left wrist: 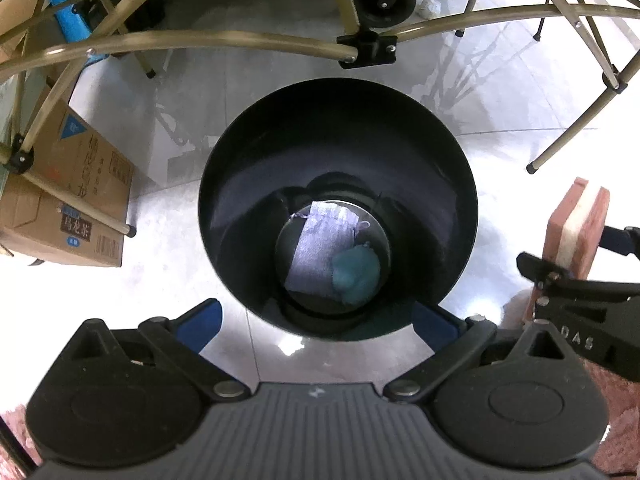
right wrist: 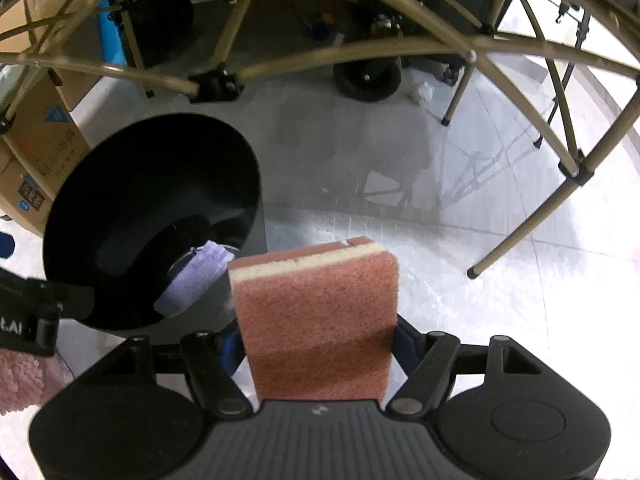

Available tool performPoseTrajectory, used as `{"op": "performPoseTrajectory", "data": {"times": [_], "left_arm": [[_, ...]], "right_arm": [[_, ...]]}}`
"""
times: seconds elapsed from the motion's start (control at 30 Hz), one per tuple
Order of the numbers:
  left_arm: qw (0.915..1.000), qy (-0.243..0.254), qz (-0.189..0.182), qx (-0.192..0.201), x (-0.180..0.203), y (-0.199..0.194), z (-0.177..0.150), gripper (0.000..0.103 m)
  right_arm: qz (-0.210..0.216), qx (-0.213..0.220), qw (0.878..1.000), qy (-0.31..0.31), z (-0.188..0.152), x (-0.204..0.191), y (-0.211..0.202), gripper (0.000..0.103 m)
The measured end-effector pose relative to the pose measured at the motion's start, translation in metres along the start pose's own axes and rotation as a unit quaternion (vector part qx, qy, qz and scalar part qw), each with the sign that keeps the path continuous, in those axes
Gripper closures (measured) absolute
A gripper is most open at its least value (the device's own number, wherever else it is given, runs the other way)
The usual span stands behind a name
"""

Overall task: Collect trash
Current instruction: 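Move the right gripper over the bin opening and release the sponge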

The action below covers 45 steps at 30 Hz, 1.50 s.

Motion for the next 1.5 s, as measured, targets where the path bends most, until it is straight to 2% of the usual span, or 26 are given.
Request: {"op": "performPoseTrajectory", "data": {"times": [0.33, 0.7, 0.87, 1.03, 1.5], "left_arm": [[0.9998, -0.021, -0.002, 0.001, -0.023, -0.008, -0.004, 0.0], [0.9983, -0.055, 0.017, 0.008, -0.064, -0.013, -0.01, 0.0], [0.9963, -0.081, 0.027, 0.01, -0.09, -0.015, -0.014, 0.0], [0.9942, -0.101, 0.035, 0.013, -0.109, -0.016, -0.016, 0.0], [0.9928, -0.106, 0.054, 0.018, -0.115, -0.018, -0.015, 0.0]], "right_arm": [[-0.003, 0.041, 0.999, -0.011, 0.015, -0.007, -0.033, 0.032], [0.039, 0.072, 0.996, -0.035, 0.05, -0.039, -0.043, 0.032], [0.06, 0.071, 0.995, -0.046, 0.064, -0.061, -0.038, 0.032], [0.08, 0.053, 0.994, -0.053, 0.076, -0.079, -0.027, 0.032], [0.073, 0.023, 0.995, -0.058, 0.089, -0.099, -0.003, 0.03]]}}
Point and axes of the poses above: each gripper's, at about its wrist camera, not at the fingertips, and y roughly the way its jaws point, x to its right, z to its top, the point moved 5 cm from there along y, roughly the way its jaws point, and after that the axes turned 9 degrees about -y, right-handed, at the moved point
